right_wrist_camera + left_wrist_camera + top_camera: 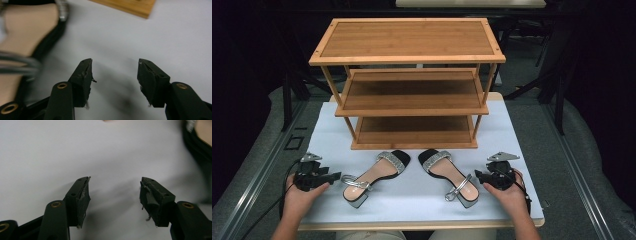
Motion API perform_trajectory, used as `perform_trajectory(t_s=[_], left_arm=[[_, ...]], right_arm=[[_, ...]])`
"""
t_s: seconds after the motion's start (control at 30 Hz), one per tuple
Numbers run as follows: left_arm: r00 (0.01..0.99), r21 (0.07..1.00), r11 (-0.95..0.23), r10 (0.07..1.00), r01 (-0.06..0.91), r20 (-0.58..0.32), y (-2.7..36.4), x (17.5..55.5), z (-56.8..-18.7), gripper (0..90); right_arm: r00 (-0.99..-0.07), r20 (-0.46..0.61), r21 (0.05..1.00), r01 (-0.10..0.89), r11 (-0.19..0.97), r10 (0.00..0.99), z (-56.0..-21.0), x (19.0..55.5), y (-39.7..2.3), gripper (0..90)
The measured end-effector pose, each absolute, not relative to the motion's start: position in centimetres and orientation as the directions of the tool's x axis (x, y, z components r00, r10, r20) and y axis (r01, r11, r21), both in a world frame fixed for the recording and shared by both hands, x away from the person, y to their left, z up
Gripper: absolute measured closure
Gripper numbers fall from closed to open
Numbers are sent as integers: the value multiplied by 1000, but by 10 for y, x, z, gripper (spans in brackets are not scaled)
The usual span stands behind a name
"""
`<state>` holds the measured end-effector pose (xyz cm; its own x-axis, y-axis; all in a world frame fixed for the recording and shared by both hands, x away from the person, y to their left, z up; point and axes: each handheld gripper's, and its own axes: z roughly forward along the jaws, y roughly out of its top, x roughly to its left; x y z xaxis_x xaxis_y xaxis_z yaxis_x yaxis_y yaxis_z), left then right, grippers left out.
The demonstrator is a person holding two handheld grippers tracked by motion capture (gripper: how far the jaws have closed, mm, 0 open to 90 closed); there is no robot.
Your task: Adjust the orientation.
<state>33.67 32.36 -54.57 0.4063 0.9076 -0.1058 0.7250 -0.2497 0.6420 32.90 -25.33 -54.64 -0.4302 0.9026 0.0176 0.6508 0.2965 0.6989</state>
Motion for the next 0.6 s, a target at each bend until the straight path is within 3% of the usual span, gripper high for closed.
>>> perform_trajectory(t_s=[0.1,0.27,0.6], left_arm=[[431,649,-284,899,706,-75,323,324,-536,441],[447,654,-261,885,710,-132,326,309,-518,447],[451,640,-259,879,723,-154,325,313,-521,443]], right_arm=[[-449,35,689,658,304,893,-540,322,-252,462],[-446,22,705,642,303,895,-525,309,-254,460],[-431,63,722,642,258,900,-526,308,-261,491]])
